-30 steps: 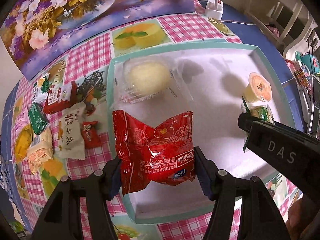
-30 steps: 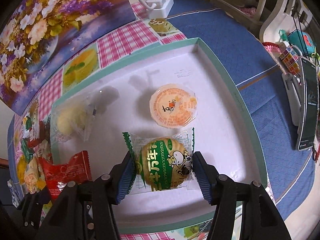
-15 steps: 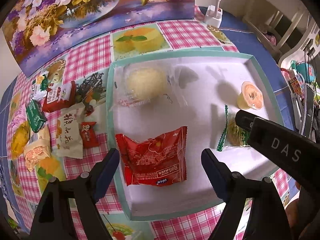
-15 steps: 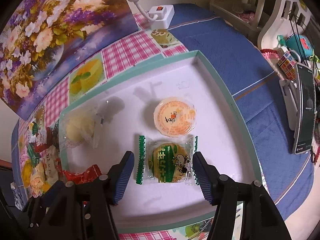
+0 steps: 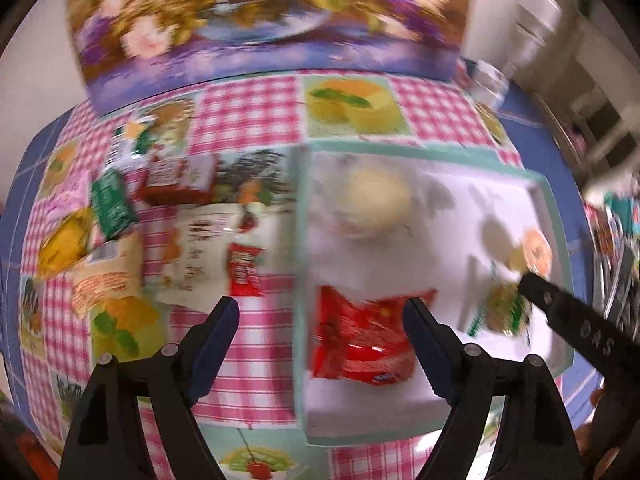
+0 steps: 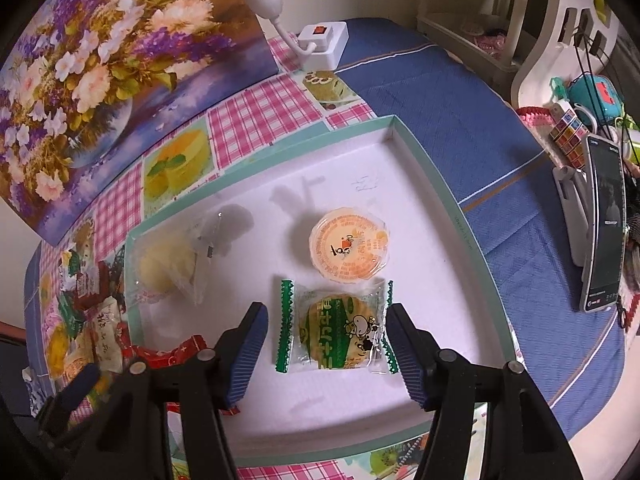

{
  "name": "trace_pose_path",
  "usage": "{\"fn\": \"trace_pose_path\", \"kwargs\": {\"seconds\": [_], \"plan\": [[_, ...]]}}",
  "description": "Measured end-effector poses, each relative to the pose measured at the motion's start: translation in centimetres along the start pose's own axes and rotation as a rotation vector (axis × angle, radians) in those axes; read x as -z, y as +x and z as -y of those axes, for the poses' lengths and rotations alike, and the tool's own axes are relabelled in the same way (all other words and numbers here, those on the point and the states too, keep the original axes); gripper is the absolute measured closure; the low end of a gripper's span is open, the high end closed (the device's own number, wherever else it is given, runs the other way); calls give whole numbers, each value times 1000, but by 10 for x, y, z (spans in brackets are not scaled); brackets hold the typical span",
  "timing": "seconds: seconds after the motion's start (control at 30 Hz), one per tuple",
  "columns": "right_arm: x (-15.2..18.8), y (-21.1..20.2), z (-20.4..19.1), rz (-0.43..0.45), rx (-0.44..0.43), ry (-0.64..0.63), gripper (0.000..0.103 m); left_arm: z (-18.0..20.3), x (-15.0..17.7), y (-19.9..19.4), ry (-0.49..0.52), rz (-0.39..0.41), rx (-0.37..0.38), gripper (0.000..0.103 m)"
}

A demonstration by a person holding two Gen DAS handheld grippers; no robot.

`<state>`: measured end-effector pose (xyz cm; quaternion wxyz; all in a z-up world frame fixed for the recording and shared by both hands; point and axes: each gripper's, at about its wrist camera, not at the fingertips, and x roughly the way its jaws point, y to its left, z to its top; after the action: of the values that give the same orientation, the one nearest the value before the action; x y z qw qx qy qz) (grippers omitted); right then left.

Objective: Organize snacks
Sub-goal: 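Carry the red pack and green cookie pack into the tray and release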

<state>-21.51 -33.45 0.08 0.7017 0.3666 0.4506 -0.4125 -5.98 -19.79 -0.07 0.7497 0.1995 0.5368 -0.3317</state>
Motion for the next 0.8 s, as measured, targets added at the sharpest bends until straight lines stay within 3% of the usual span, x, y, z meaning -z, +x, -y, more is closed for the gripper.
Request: {"fn": "trace_pose_path", "kwargs": {"seconds": [0.2,0.53,0.63,0.8], "plan": [[1,1,-7,21,-5,-22,0,-44,-7,-5,-141,46,-92,13],[1,-6,-13,84,-15,-55,0,-107,-5,-5,-313,66,-127,13],[1,-10,-17,113,-21,-70,0,-118,-4,-8,-351,74,-115,13],[2,-20,-28,179,-55,-96,0,-136,-1,-16,-378,100,-156,13]]}}
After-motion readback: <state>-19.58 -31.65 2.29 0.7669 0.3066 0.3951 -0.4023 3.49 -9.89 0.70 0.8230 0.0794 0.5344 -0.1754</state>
